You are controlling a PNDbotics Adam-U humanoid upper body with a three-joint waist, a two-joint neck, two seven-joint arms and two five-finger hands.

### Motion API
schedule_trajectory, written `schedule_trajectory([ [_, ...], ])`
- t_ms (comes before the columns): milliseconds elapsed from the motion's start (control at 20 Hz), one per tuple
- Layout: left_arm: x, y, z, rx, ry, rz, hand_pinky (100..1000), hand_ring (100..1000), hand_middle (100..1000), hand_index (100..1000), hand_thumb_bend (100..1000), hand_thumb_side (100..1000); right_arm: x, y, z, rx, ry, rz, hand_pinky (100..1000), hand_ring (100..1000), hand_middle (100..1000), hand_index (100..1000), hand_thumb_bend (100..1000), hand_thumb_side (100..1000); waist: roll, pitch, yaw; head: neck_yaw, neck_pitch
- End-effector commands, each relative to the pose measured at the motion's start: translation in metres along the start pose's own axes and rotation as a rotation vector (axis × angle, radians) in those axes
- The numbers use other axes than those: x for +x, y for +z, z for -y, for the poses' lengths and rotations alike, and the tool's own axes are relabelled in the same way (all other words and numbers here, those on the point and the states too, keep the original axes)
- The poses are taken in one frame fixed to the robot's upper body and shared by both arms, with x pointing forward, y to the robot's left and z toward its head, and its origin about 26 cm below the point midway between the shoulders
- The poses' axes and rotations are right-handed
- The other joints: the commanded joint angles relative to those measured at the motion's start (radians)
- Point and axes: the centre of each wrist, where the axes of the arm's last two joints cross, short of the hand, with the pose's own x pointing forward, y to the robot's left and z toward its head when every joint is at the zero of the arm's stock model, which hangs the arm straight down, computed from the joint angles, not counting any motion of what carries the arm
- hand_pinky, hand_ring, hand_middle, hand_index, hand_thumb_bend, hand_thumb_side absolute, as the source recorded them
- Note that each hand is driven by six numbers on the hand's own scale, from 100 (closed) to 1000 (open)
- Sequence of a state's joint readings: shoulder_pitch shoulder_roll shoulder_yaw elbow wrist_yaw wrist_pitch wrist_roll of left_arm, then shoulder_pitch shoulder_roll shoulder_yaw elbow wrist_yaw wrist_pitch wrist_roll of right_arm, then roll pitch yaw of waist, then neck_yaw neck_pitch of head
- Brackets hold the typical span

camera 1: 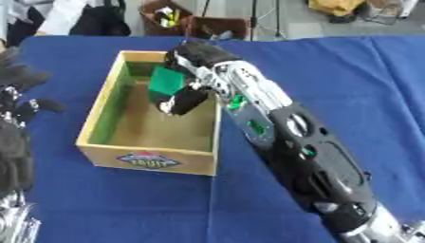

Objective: Pick up objects on the table and place them in the box.

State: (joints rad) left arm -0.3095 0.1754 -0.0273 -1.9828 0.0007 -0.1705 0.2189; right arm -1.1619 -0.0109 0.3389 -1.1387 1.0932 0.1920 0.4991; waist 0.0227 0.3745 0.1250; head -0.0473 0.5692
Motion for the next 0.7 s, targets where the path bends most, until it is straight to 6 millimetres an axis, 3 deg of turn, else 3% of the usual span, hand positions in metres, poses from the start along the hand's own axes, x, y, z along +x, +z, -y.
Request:
schedule_trajectory([
  [50,0.006,-0.005,0.001,-0.014,0.003,0.031,485,744,881,727,100,982,0.008,-0.006,0.004,-0.008,0.019,0.004,773,690,343,416,100,352,0.002,-0.018,0.006,-0.005,-0.011],
  [450,0.006,-0.004,0.001,-0.015,0.004,0.028,485,745,882,726,100,984,0.007,-0.017,-0.013,0.038,0.038,-0.023,782,731,411,498,100,357,-0.001,-0.014,0.009,-0.008,-0.014],
  [600,0.006,-0.004,0.001,-0.015,0.005,0.028,485,745,882,726,100,985,0.007,-0.018,-0.013,0.041,0.045,-0.011,802,785,517,652,100,418,-0.001,-0.013,0.008,-0.008,-0.014],
  [700,0.006,-0.004,0.001,-0.015,0.004,0.027,485,745,883,726,100,985,0.007,-0.018,-0.013,0.056,0.057,-0.003,833,832,650,775,100,477,-0.001,-0.013,0.007,-0.008,-0.013],
])
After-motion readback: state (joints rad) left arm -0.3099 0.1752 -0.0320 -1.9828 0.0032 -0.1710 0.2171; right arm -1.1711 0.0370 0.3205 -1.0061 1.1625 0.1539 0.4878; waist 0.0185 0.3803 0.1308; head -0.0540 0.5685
